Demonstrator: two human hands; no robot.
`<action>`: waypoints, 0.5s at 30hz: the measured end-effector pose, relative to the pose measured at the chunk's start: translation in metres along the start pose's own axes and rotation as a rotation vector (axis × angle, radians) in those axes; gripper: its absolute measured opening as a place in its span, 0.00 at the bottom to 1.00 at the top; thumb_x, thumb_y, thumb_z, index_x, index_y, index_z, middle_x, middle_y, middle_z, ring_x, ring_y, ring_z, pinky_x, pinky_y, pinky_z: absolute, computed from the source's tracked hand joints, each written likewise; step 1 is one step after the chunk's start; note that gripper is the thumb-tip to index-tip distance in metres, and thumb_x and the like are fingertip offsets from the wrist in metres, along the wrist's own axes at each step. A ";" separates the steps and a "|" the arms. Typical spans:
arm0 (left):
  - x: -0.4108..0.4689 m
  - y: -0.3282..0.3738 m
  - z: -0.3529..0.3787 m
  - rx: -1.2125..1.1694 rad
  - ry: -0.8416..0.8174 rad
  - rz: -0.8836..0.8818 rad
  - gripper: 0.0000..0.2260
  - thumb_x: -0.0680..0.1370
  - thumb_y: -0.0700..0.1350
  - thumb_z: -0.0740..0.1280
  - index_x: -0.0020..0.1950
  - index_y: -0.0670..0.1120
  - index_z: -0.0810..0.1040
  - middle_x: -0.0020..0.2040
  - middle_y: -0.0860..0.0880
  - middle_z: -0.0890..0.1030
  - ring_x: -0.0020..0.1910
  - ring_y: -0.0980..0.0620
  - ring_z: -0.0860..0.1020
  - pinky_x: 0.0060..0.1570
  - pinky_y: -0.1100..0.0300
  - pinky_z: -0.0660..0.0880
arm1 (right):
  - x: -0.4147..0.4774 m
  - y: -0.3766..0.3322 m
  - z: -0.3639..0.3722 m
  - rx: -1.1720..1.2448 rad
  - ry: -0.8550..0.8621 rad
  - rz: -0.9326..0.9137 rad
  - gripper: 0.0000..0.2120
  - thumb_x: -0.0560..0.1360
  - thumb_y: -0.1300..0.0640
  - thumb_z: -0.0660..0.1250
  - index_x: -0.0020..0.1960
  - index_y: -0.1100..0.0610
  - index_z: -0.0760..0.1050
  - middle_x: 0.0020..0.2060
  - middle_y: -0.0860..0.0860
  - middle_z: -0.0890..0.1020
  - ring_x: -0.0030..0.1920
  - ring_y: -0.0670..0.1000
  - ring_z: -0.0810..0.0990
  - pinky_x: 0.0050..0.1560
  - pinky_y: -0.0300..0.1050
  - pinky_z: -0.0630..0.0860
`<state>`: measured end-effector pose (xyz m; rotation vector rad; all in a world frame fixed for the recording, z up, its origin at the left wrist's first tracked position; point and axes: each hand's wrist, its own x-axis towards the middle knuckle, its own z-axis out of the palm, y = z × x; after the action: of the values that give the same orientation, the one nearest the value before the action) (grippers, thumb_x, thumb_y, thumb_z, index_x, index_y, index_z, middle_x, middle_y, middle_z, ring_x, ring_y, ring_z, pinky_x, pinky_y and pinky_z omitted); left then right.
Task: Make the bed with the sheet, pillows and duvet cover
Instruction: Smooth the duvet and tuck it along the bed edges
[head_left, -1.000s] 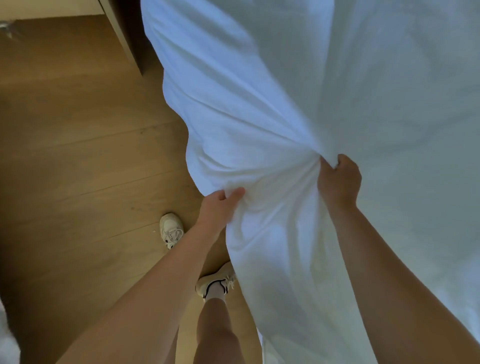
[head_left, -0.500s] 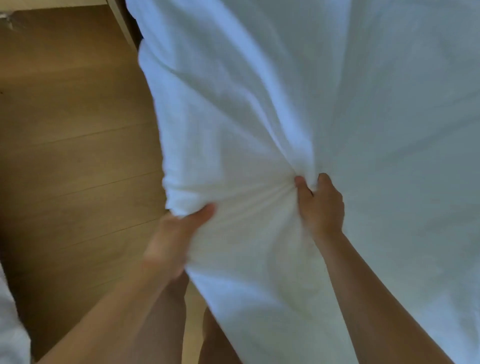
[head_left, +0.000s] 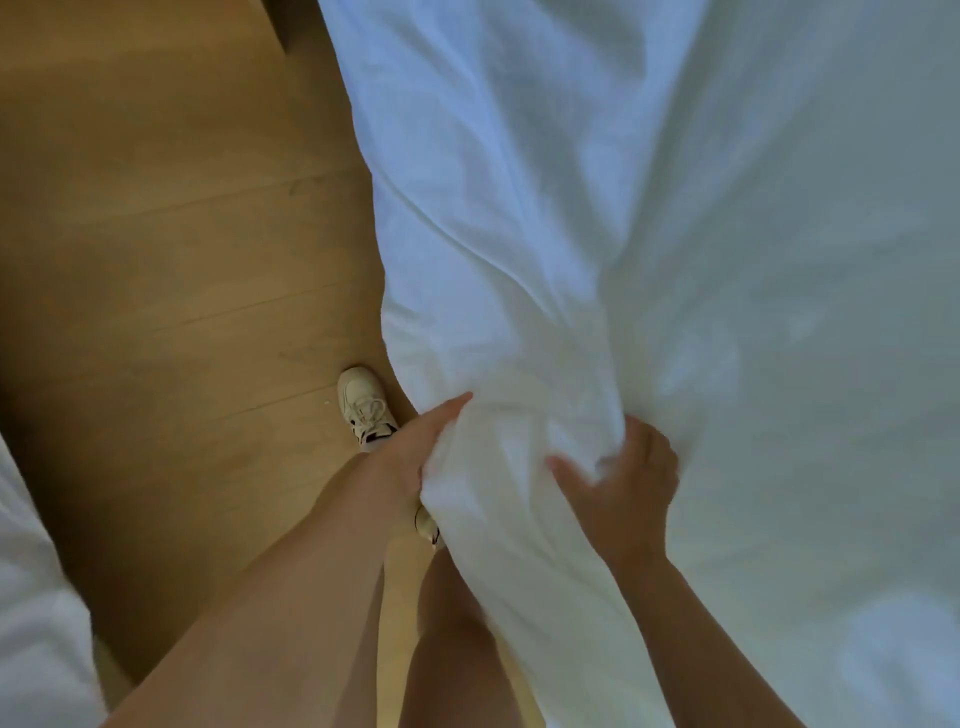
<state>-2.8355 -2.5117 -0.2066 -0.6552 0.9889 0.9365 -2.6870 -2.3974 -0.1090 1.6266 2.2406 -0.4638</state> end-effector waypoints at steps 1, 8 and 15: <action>-0.001 -0.009 0.007 -0.036 -0.002 0.027 0.16 0.71 0.54 0.70 0.56 0.48 0.81 0.50 0.47 0.84 0.47 0.49 0.83 0.42 0.58 0.78 | -0.009 0.010 0.001 -0.062 -0.067 -0.039 0.32 0.62 0.49 0.79 0.59 0.65 0.74 0.55 0.62 0.76 0.58 0.64 0.73 0.59 0.57 0.67; -0.017 -0.038 -0.008 0.202 0.683 0.292 0.28 0.58 0.61 0.79 0.50 0.51 0.74 0.36 0.60 0.74 0.36 0.59 0.73 0.43 0.60 0.70 | 0.003 0.025 -0.018 0.049 -0.016 -0.394 0.06 0.75 0.68 0.65 0.39 0.64 0.72 0.35 0.58 0.75 0.37 0.60 0.73 0.39 0.54 0.71; 0.010 -0.080 0.041 0.121 0.416 0.402 0.15 0.69 0.61 0.72 0.46 0.53 0.75 0.38 0.60 0.82 0.31 0.64 0.79 0.28 0.71 0.72 | 0.042 0.107 -0.069 0.131 0.330 -0.206 0.13 0.79 0.52 0.53 0.49 0.63 0.67 0.35 0.68 0.77 0.37 0.70 0.76 0.36 0.52 0.66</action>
<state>-2.7454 -2.5117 -0.1946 -0.5693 1.5762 1.1012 -2.6024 -2.2994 -0.0732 1.6430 2.6911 -0.4270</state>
